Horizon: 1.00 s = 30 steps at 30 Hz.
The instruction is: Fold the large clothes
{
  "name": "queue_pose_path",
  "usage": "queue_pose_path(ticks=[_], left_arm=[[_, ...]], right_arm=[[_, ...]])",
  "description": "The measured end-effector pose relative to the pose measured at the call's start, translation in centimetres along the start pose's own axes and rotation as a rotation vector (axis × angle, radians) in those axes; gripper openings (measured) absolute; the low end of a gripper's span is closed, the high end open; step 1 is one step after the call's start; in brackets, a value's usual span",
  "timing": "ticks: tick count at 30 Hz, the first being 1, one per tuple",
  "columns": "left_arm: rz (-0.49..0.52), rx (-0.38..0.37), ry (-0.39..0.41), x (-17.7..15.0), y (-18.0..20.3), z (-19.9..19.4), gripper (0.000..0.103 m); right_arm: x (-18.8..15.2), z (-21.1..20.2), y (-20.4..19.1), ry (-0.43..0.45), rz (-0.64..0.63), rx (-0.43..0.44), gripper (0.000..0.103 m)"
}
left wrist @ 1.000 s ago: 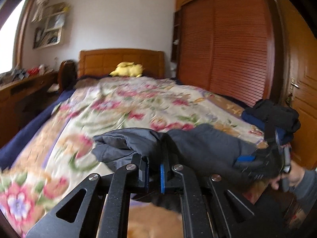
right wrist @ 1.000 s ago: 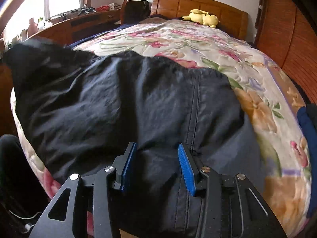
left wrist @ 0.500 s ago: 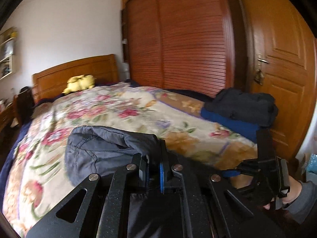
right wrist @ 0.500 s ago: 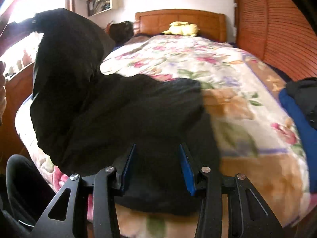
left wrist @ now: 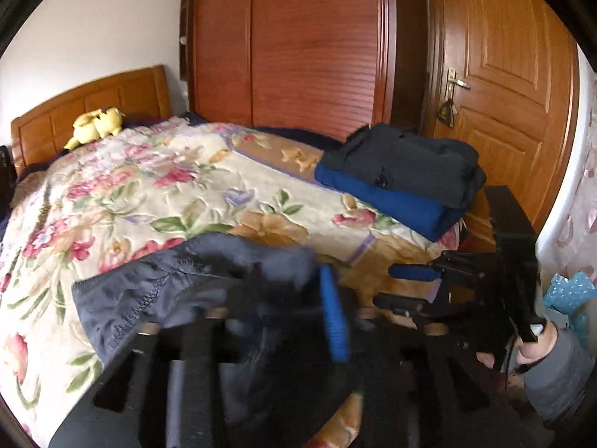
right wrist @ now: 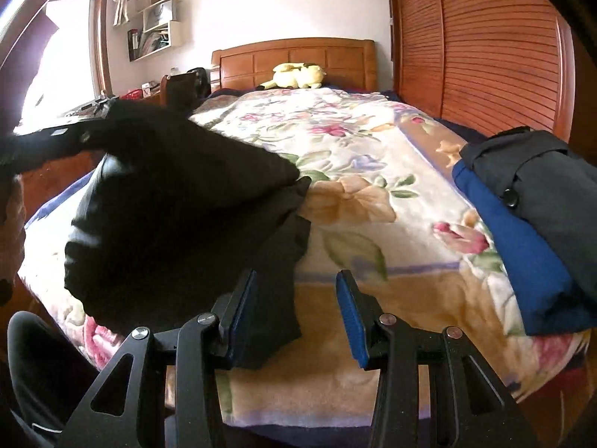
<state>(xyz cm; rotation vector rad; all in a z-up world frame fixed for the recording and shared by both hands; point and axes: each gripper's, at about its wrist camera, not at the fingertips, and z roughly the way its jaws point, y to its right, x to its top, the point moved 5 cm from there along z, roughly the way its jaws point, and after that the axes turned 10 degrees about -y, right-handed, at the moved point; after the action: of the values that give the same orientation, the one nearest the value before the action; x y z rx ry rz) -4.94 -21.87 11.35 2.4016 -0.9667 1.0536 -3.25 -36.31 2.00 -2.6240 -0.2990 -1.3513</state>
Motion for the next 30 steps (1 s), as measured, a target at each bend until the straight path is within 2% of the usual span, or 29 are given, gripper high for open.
queue_pose_path(ticks=[1, 3, 5, 10, 15, 17, 20, 22, 27, 30], left_arm=[[-0.004, 0.005, 0.017, -0.2, -0.3, -0.8, 0.046], [-0.016, 0.025, 0.039, -0.6, -1.4, -1.8, 0.067], [-0.031, 0.07, 0.072, -1.3, -2.9, -3.0, 0.076], [-0.099, 0.159, 0.098, -4.0, -7.7, -5.0, 0.077], [-0.16, 0.237, 0.101, -7.5, -11.8, -4.9, 0.077], [-0.186, 0.251, 0.096, -9.0, -13.0, -4.5, 0.077], [-0.22, 0.26, 0.092, -10.8, -14.2, -3.7, 0.077], [-0.226, 0.281, 0.105, -11.8, -14.7, -3.7, 0.077], [-0.264, 0.278, 0.138, -13.7, -16.0, -4.4, 0.079], [-0.262, 0.289, 0.157, -14.3, -16.4, -4.7, 0.079]], right_arm=[[0.3, 0.1, -0.2, 0.002, -0.001, 0.002, 0.045], [0.8, 0.4, -0.4, 0.011, -0.005, 0.012, 0.045], [1.4, 0.3, -0.9, 0.029, -0.014, 0.017, 0.045], [3.9, -0.6, -2.3, 0.088, -0.043, 0.016, 0.045], [7.2, -1.6, -3.8, 0.145, -0.068, 0.005, 0.045], [8.5, -1.2, -4.7, 0.144, -0.074, 0.031, 0.051], [9.7, 0.4, -6.5, 0.108, -0.104, 0.058, 0.053], [9.7, 2.2, -8.1, 0.053, -0.138, 0.088, 0.053], [9.3, 5.3, -8.9, -0.04, -0.192, 0.029, 0.053], [8.3, 6.4, -8.4, -0.114, -0.189, 0.028, 0.053]])
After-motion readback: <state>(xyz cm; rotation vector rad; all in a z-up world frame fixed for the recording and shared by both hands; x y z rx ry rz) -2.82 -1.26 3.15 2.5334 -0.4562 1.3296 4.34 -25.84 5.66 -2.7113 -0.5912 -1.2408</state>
